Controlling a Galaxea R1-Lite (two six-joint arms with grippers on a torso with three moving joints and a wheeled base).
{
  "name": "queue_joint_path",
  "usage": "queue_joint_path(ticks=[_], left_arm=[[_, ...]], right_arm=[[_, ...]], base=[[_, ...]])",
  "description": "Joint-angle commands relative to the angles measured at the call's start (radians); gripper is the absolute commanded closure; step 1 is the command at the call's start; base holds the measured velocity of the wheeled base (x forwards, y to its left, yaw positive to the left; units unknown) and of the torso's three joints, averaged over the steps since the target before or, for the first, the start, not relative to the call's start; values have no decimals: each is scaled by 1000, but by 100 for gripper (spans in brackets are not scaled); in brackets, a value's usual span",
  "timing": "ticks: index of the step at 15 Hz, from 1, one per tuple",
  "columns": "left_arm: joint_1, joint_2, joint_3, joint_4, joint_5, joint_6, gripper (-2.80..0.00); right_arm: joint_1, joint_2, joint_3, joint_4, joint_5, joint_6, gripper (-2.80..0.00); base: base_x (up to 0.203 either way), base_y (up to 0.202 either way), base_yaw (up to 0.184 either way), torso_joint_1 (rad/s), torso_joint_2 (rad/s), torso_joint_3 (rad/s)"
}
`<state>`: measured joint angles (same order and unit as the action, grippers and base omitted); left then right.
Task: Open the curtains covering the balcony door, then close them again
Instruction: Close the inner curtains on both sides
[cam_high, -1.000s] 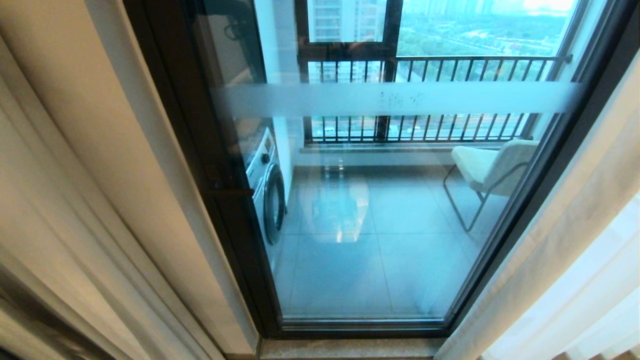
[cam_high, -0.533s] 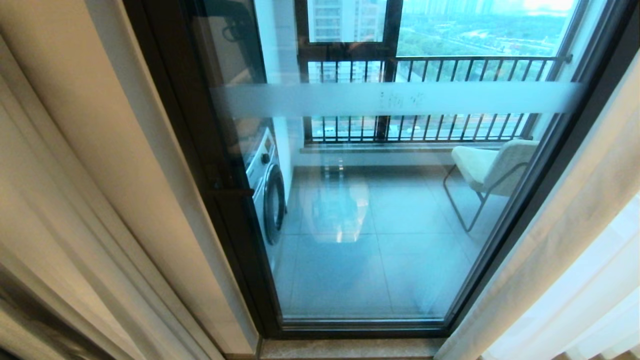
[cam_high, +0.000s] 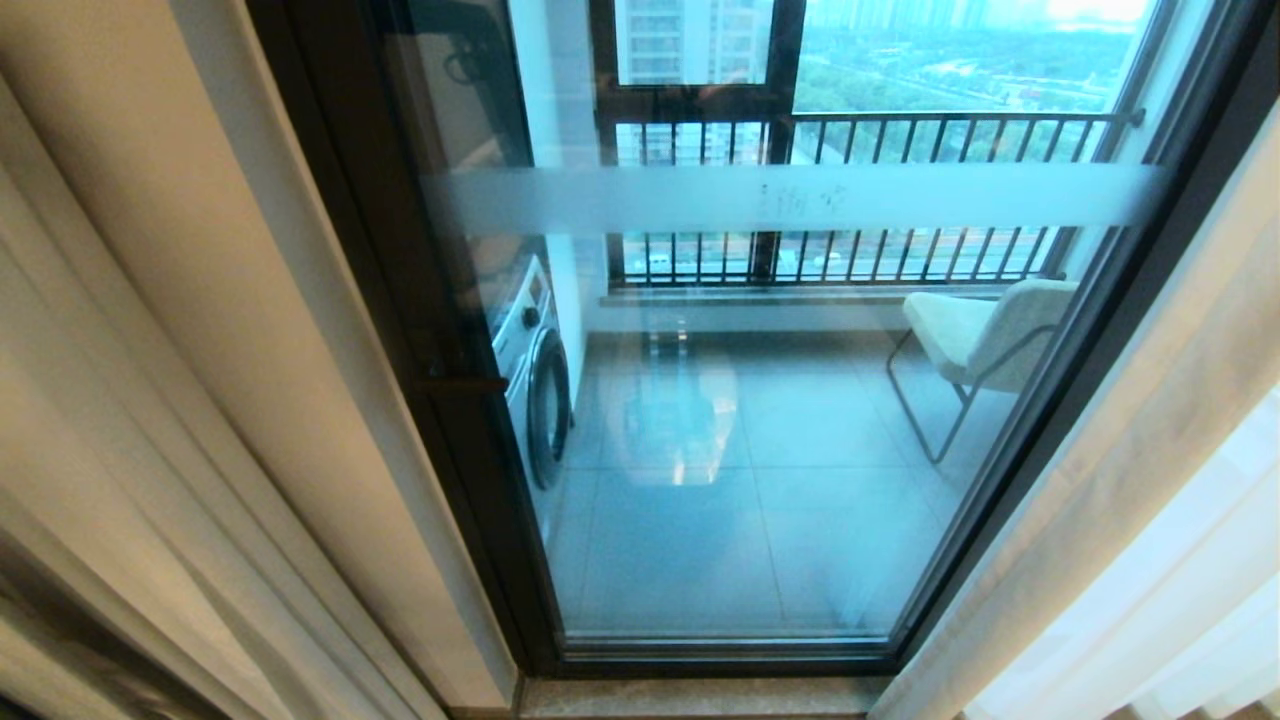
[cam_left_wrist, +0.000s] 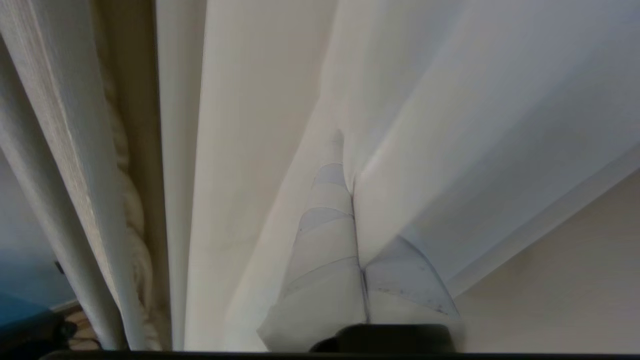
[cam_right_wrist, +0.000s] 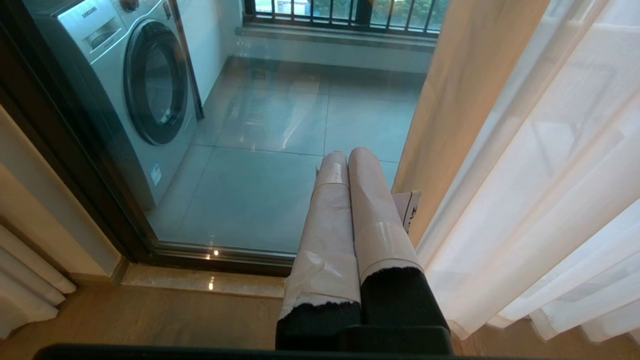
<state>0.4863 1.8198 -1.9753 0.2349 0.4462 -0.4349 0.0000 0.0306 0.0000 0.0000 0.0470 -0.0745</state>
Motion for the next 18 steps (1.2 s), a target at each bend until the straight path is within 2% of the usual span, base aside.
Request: queue_joint_path(ticks=[1,8,18], left_arm=[[-2,-4,0,1,4,-2,0],[-25,-33,1,4,3,-2,0],[-136,-135,15,6,2,-1,0]], right_arm=[[0,0,0,0,1,-1,0],[0,-5,0,0,1,-1,0],[0,-11,0,0,1,-1,0]], base=[[0,0,0,0,0,0],[0,0,0,0,0,0],[0,0,0,0,0,0]])
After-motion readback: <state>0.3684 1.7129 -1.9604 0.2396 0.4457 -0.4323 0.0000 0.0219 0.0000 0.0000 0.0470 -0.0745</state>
